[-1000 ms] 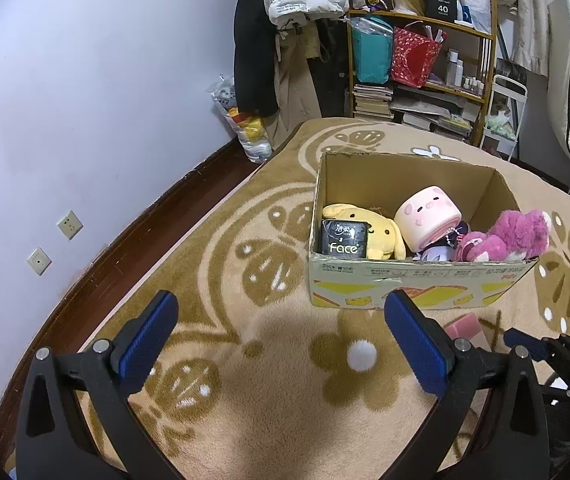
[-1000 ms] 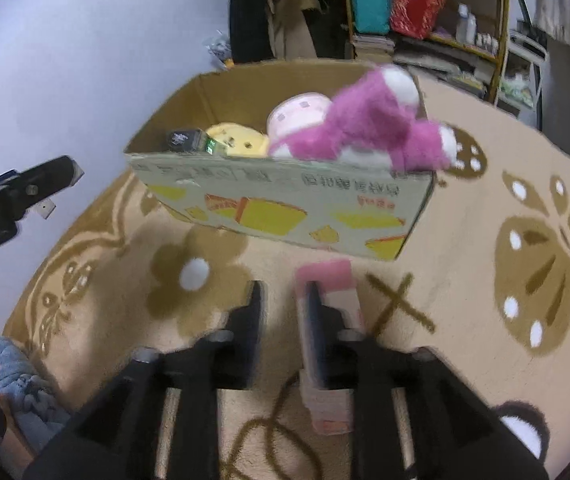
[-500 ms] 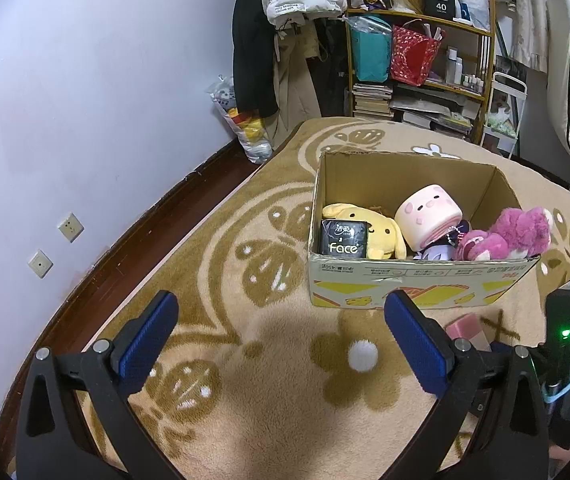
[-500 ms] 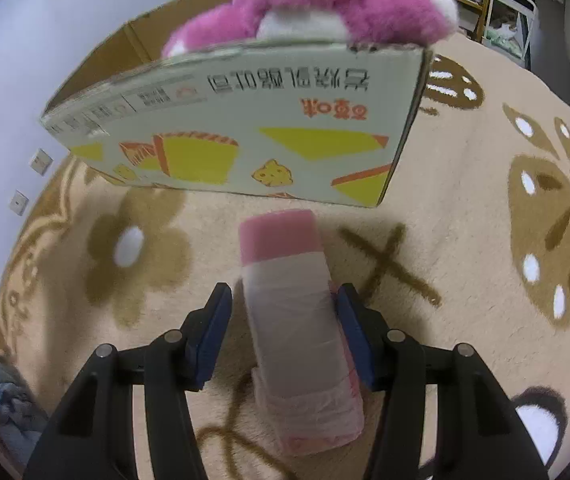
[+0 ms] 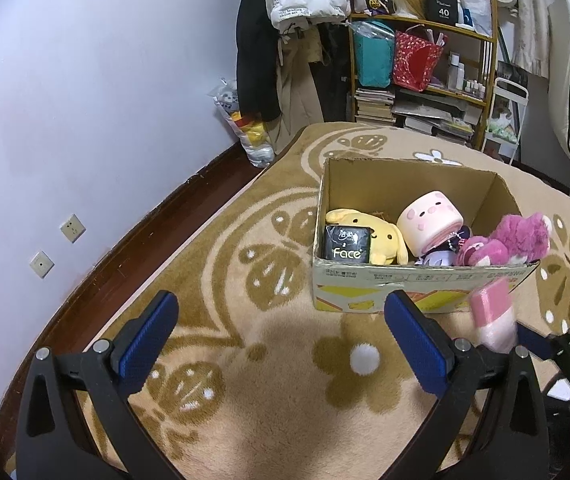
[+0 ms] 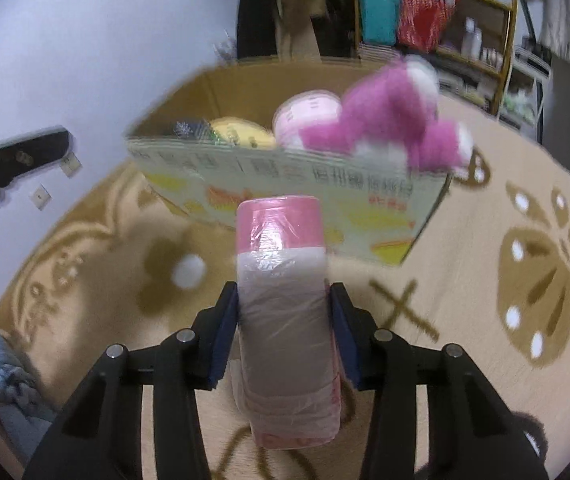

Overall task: Organize soft objects
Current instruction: 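Carry the wrapped roll over the box and open the right tool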

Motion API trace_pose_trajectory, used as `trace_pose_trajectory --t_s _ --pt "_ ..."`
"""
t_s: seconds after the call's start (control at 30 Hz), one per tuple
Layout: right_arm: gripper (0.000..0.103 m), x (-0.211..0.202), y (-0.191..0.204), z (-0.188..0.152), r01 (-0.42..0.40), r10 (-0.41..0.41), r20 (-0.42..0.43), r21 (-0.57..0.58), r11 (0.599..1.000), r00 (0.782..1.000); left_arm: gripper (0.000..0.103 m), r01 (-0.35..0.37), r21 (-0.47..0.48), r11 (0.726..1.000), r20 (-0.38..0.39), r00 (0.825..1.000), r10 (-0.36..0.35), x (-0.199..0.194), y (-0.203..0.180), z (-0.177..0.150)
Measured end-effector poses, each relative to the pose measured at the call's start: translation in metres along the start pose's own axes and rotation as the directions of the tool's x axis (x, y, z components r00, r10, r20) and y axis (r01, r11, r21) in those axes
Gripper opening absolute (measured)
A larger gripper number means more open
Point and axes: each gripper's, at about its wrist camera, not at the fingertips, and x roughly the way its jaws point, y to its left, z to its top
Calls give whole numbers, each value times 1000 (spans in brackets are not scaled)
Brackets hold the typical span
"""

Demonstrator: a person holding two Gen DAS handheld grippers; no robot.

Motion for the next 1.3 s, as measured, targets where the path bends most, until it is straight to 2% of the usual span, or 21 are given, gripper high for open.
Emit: trace_pose_trajectory --t_s 0.17,0.43,0.67,0.77,1.2,1.27,1.3 --pt "48 -25 5 19 -1 1 98 0 1000 995 102 5 -13 1000 6 1000 -5 -1 3 -1" --pt "48 -36 0 55 32 -29 175 -15 999 984 102 -3 16 1000 1 1000 3 4 -2 -3" --pt "48 -33 2 86 34 -25 221 -40 999 975 102 -25 52 998 20 1000 24 4 -7 -2" --pt "48 -27 5 97 7 2 258 -33 999 966 102 -47 62 997 17 999 47 8 -6 -2" --pt "49 24 22 123 40 -30 144 -62 997 989 102 -30 42 999 19 999 29 8 -3 -2" --pt "53 21 22 123 46 -35 153 -69 997 988 102 -27 39 999 21 999 26 7 -3 -2" --pt "63 20 21 123 48 -37 159 -68 996 987 102 -28 37 999 23 999 27 6 -2 -2"
